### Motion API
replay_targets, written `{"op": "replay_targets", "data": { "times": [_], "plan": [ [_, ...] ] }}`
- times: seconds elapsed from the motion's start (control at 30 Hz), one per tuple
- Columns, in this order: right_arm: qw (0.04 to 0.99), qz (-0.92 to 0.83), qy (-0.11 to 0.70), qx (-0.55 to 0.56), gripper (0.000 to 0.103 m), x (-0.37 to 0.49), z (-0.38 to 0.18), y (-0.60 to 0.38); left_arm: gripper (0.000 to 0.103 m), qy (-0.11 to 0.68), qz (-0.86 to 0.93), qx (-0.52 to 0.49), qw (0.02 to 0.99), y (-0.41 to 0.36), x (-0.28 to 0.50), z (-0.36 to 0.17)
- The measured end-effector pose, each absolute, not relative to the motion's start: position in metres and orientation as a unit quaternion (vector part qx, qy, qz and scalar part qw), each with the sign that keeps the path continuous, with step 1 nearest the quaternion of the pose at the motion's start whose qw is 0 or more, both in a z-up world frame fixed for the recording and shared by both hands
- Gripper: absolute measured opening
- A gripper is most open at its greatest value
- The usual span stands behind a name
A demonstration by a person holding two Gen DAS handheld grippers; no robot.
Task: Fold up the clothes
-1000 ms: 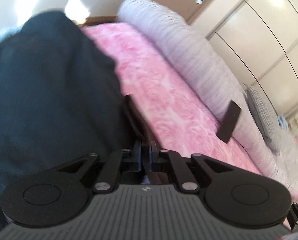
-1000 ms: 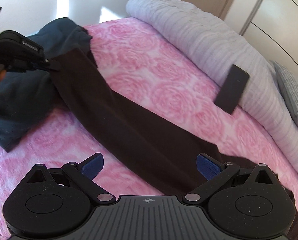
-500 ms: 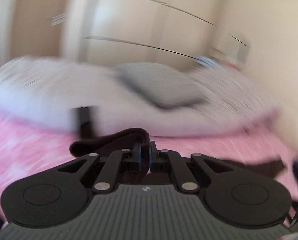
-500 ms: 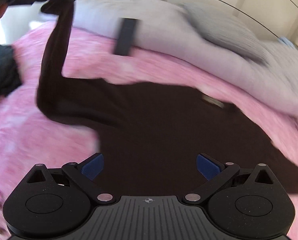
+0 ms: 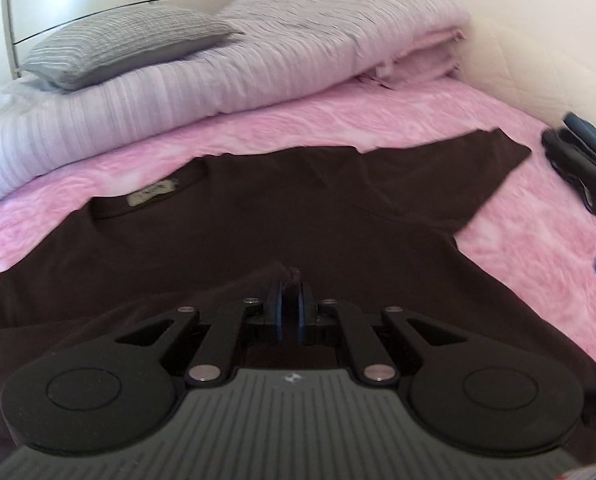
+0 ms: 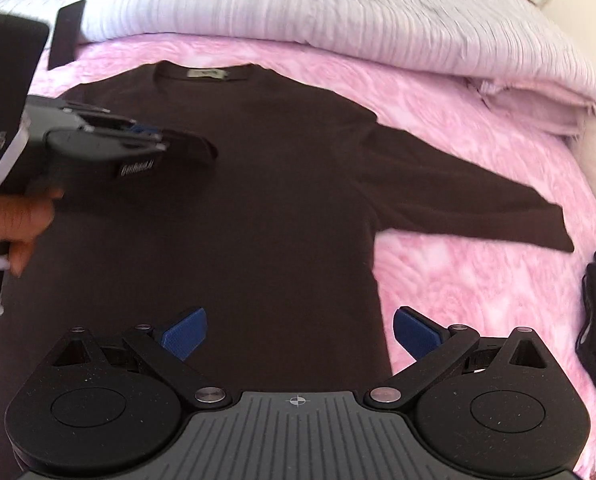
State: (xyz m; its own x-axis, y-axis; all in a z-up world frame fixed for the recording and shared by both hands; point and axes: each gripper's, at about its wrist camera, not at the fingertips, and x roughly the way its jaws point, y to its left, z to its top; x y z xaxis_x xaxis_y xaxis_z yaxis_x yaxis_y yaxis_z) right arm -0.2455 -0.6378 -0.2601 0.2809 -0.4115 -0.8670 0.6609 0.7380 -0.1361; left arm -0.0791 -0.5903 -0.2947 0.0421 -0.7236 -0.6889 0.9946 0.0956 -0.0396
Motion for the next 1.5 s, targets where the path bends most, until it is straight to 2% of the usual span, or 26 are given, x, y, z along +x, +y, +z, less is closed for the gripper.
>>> {"op": "replay_targets", "data": {
  "times": [0.07, 0.1, 0.17, 0.3, 0.4, 0.53, 0.6, 0.67, 0.73, 0.83, 0.93, 0.97, 1.03, 1.07, 1.13, 1.17, 1.3, 1.5],
  "plan": [
    [0.798, -0.331, 0.483, 0.142, 0.103, -0.244, -0.262, -0.650, 0.015, 0.312, -0.627, 0.242, 0.671, -0.586, -0.075, -0.298],
    [0.805, -0.322, 0.474, 0.153, 0.103, -0.242, -0.263, -0.659, 0.027, 0.313, -0.624, 0.245, 0.673, -0.580, -0.071, -0.298],
    [0.823, -0.292, 0.455, 0.175, 0.103, -0.233, -0.265, -0.671, 0.038, 0.320, -0.624, 0.243, 0.670, -0.561, -0.060, -0.293],
    [0.849, -0.228, 0.424, 0.217, 0.103, -0.201, -0.273, -0.686, 0.045, 0.315, -0.607, 0.256, 0.684, -0.513, -0.031, -0.280],
    [0.865, -0.178, 0.399, 0.248, 0.099, -0.177, -0.280, -0.697, 0.045, 0.311, -0.577, 0.277, 0.702, -0.478, -0.005, -0.281],
    [0.867, -0.172, 0.391, 0.259, 0.082, -0.142, -0.303, -0.715, 0.045, 0.317, -0.539, 0.292, 0.724, -0.442, 0.032, -0.292],
    [0.862, -0.181, 0.400, 0.253, 0.078, -0.135, -0.313, -0.720, 0.045, 0.322, -0.524, 0.296, 0.731, -0.429, 0.048, -0.302],
    [0.858, -0.191, 0.409, 0.247, 0.060, -0.128, -0.323, -0.726, 0.045, 0.324, -0.508, 0.302, 0.739, -0.420, 0.063, -0.308],
    [0.853, -0.200, 0.418, 0.241, 0.051, -0.121, -0.333, -0.731, 0.045, 0.326, -0.501, 0.298, 0.744, -0.409, 0.076, -0.311],
    [0.845, -0.214, 0.431, 0.232, 0.045, -0.110, -0.348, -0.739, 0.045, 0.320, -0.495, 0.307, 0.747, -0.396, 0.090, -0.316],
    [0.841, -0.224, 0.431, 0.238, 0.026, -0.107, -0.351, -0.737, 0.045, 0.300, -0.501, 0.336, 0.739, -0.388, 0.093, -0.323],
    [0.839, -0.227, 0.431, 0.241, 0.019, -0.106, -0.351, -0.736, 0.048, 0.291, -0.503, 0.351, 0.734, -0.388, 0.090, -0.327],
    [0.840, -0.230, 0.428, 0.243, 0.016, -0.106, -0.348, -0.735, 0.053, 0.269, -0.503, 0.381, 0.727, -0.388, 0.084, -0.336],
    [0.840, -0.230, 0.426, 0.244, 0.011, -0.106, -0.346, -0.735, 0.056, 0.260, -0.500, 0.387, 0.730, -0.388, 0.082, -0.339],
    [0.843, -0.231, 0.421, 0.244, 0.010, -0.107, -0.340, -0.734, 0.057, 0.249, -0.492, 0.390, 0.737, -0.391, 0.080, -0.344],
    [0.846, -0.230, 0.416, 0.241, 0.006, -0.108, -0.336, -0.733, 0.058, 0.250, -0.487, 0.383, 0.744, -0.392, 0.080, -0.345],
    [0.859, -0.224, 0.398, 0.230, 0.006, -0.109, -0.318, -0.730, 0.057, 0.252, -0.461, 0.358, 0.772, -0.397, 0.080, -0.341],
    [0.891, -0.215, 0.357, 0.179, 0.005, -0.114, -0.269, -0.736, 0.057, 0.206, -0.422, 0.395, 0.789, -0.411, 0.062, -0.335]
  ]
}}
